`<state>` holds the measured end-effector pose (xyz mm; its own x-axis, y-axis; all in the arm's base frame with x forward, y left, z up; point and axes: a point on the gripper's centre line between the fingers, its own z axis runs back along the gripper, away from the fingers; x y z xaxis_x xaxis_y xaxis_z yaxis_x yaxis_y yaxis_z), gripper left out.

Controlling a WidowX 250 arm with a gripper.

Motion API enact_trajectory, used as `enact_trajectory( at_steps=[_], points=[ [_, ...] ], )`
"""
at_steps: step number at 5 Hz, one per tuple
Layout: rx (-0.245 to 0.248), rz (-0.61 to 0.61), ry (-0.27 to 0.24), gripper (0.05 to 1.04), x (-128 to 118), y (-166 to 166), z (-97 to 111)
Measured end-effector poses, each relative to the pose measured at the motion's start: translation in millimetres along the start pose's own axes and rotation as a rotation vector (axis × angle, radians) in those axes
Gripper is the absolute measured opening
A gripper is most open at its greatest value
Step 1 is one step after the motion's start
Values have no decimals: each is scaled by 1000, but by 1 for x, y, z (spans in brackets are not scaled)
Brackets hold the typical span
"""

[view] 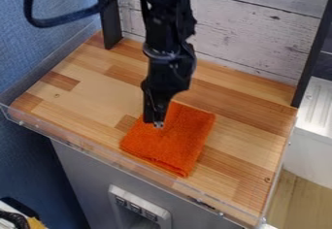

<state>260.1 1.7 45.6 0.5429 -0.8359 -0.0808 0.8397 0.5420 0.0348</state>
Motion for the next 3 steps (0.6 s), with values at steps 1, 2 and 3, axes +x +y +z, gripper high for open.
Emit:
enact_trajectory(
  at_steps=[1, 2, 3],
  points=[
    [29, 2, -8, 59, 9, -7, -7],
    [46, 6, -23, 59, 12, -14, -15],
    [57, 15, -54, 59, 13, -17, -21]
  ],
)
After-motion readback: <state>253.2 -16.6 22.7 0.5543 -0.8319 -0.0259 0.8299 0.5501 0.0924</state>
